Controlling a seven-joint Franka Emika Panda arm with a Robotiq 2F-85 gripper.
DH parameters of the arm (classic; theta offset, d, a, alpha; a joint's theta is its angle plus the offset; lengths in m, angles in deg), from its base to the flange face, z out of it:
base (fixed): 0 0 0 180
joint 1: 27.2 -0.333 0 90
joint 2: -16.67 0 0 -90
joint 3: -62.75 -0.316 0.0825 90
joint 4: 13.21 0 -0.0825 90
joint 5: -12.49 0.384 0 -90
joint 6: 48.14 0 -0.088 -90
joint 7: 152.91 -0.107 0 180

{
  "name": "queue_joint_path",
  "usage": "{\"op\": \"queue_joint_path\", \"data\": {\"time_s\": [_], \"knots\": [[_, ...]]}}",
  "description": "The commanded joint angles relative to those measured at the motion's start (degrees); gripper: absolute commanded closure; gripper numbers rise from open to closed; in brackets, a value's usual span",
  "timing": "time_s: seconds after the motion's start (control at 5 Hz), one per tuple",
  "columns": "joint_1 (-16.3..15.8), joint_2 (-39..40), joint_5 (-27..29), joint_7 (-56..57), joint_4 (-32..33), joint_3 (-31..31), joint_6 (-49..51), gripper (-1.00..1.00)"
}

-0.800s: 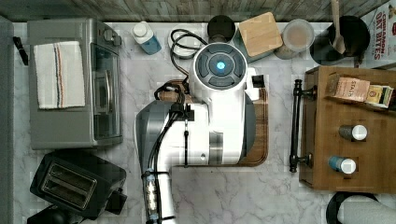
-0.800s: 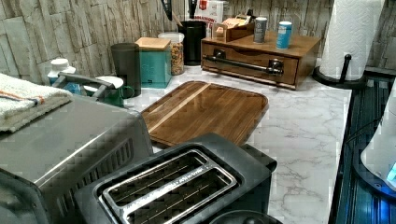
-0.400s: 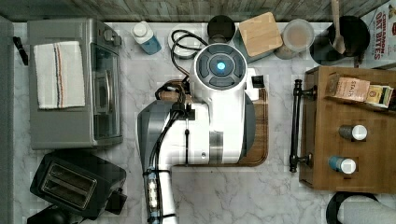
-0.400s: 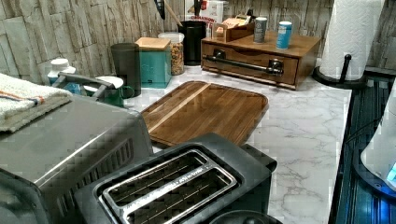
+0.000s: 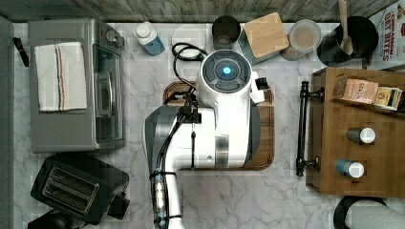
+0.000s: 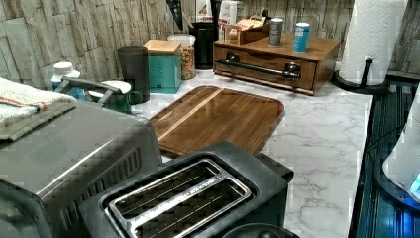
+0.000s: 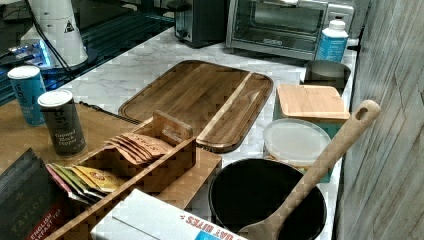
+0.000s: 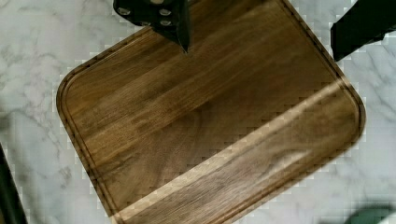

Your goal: Open the drawer.

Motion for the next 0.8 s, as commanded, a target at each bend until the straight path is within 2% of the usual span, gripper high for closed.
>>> {"op": "queue_joint_path", "data": {"time_s": [0.2,0.6,0.8], "knots": [[3.97,-8.26,-3.77,21.96,12.90,4.74,-13.43,-1.00],[6.16,-10.13,-10.62,27.52,19.35,6.56,-25.20,-1.00],[7.15,-9.66,-12.22,30.80,19.26,7.31,-26.63,-1.00]]}}
